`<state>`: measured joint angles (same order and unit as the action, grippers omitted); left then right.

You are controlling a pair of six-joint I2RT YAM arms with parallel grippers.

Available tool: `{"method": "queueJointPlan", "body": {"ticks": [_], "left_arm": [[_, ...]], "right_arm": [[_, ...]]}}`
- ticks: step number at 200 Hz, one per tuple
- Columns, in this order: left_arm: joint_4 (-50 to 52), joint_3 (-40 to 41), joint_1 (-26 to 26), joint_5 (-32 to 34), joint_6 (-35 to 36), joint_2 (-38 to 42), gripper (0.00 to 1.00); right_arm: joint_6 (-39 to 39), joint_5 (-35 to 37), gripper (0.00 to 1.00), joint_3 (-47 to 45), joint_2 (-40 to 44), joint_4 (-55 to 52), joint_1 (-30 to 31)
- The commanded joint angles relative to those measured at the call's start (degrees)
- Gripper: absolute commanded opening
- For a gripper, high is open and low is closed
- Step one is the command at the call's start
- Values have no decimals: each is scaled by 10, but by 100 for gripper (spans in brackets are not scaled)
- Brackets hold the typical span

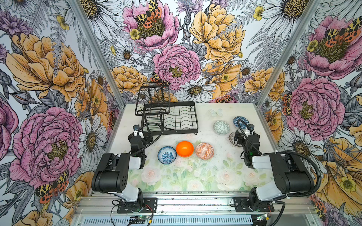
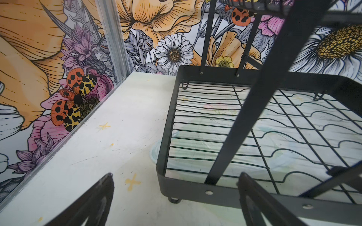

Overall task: Load bowls into a dish rack
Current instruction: Pick up the bowl from the center of the table.

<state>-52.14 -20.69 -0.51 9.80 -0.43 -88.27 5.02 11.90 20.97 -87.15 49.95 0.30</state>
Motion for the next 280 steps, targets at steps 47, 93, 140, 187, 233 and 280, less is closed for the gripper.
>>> {"method": "queueJointPlan", "body": {"ticks": [47, 93, 140, 187, 233, 280], "left_arm": [[-15, -8, 7, -20, 2, -4, 99], [6, -18, 5, -12, 2, 5, 99], [300, -156, 0, 17, -1, 48, 99], [274, -105, -3, 113, -64, 65, 99], [277, -52, -8, 172, -131, 130, 99], [292, -10, -37, 242, -148, 197, 99]], "right_arm": [[2, -9, 99, 13, -8, 4, -2], [7, 14, 99, 10, 2, 0, 1], [25, 66, 99, 8, 48, -40, -1], [66, 127, 99, 42, 97, -165, 1], [133, 96, 99, 103, 121, -309, -2], [124, 81, 100, 97, 124, -305, -3]]}}
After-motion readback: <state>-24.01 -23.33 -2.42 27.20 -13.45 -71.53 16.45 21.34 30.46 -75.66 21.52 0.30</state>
